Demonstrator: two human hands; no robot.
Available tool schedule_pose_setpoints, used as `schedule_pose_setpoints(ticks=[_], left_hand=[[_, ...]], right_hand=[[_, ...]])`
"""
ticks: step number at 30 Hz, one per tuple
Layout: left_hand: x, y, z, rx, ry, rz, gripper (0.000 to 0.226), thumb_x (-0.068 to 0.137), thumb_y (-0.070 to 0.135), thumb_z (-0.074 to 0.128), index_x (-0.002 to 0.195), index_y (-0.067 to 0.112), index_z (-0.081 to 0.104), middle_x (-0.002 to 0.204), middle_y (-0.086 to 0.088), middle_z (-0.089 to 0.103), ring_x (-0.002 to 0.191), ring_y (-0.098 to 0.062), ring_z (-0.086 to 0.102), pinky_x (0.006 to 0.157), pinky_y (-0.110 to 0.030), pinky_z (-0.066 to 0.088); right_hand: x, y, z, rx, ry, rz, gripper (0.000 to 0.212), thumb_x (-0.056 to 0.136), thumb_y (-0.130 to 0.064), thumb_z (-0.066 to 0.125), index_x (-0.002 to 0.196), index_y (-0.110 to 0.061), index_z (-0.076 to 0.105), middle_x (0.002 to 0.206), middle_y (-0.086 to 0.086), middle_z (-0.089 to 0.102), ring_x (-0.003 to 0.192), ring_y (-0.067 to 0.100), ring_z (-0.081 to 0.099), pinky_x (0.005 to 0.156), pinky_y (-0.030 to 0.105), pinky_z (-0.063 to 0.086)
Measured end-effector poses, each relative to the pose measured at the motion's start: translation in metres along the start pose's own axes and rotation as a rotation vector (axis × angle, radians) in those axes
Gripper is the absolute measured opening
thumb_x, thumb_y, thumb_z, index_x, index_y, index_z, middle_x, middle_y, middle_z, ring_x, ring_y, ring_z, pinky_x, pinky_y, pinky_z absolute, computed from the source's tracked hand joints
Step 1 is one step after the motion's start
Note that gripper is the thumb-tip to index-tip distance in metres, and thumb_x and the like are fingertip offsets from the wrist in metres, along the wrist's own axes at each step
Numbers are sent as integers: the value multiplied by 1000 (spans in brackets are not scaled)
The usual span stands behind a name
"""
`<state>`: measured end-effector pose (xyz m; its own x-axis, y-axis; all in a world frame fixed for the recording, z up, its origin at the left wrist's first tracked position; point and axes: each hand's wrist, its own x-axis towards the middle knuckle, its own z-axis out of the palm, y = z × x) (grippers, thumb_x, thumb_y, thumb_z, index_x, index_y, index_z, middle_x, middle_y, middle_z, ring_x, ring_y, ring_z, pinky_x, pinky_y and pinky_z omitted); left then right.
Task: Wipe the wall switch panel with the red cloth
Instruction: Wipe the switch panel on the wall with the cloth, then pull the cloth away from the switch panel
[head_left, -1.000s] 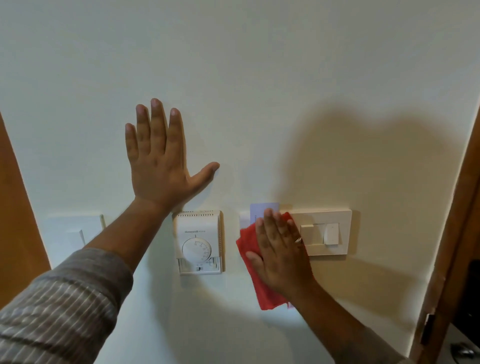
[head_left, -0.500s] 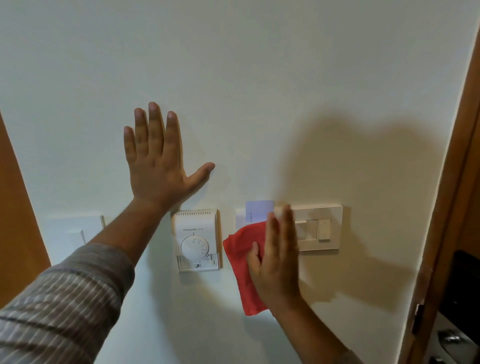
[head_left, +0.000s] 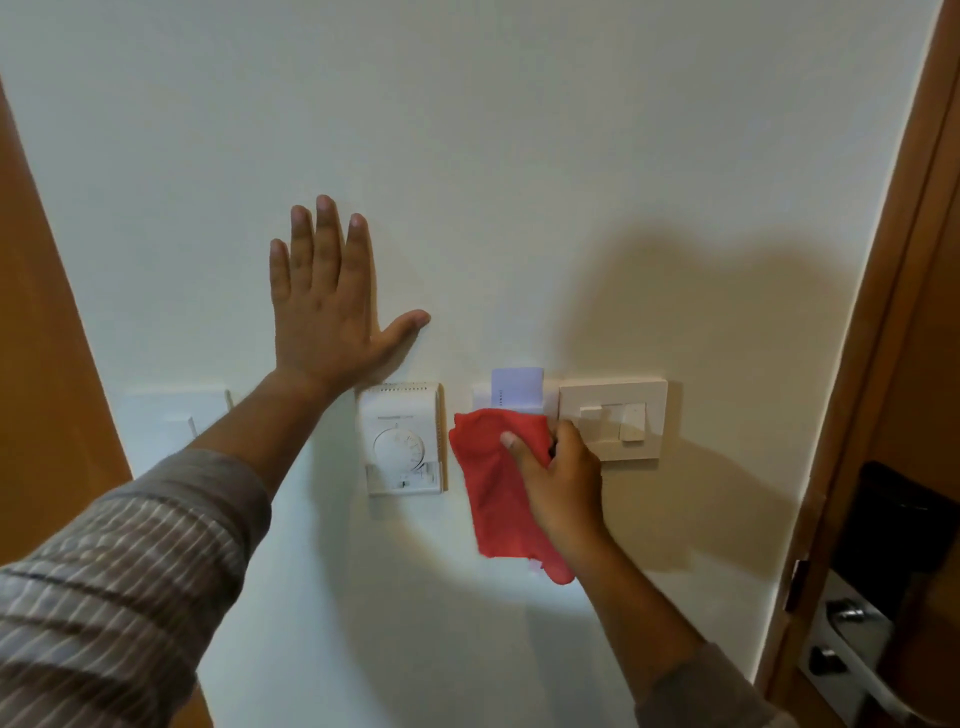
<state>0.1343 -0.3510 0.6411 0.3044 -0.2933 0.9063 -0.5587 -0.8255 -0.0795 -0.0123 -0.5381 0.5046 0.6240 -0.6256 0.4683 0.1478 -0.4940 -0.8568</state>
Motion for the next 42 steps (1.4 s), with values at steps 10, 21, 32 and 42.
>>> schedule_pose_setpoints(ticks=[10,21,32,42], left_hand=[[-161,47,-50,-985,-353,-543,55,81,78,51,89,29,73,83,12,72,82,-6,68,74,-31,54],[-203,-9,-97,-1628,-541,-1016,25,103,40,53,116,24,68,108,0,79,98,-19,77,86,-39,61],[-337,-90,-97,-1401,-804,-1207,20,103,23,55,120,19,64,120,-10,74,99,-21,72,90,-36,57],[-519,-121,-82,-1134,-1327,-1398,52,99,0,50,148,16,40,136,-11,60,118,-28,62,98,-42,55]], right_hand=[[-35,-70,16,507,-78,75,26,87,-45,73,99,-24,63,90,-1,75,80,15,73,68,34,61],[-140,-87,60,347,-342,252,31,96,-40,63,124,-37,51,118,-2,69,97,13,72,71,28,61],[-258,-28,144,270,-474,500,60,97,-4,53,147,-33,38,131,4,63,106,16,67,72,27,55],[-383,92,194,136,-761,814,86,89,12,48,156,-36,24,143,-1,55,118,15,62,72,24,55]])
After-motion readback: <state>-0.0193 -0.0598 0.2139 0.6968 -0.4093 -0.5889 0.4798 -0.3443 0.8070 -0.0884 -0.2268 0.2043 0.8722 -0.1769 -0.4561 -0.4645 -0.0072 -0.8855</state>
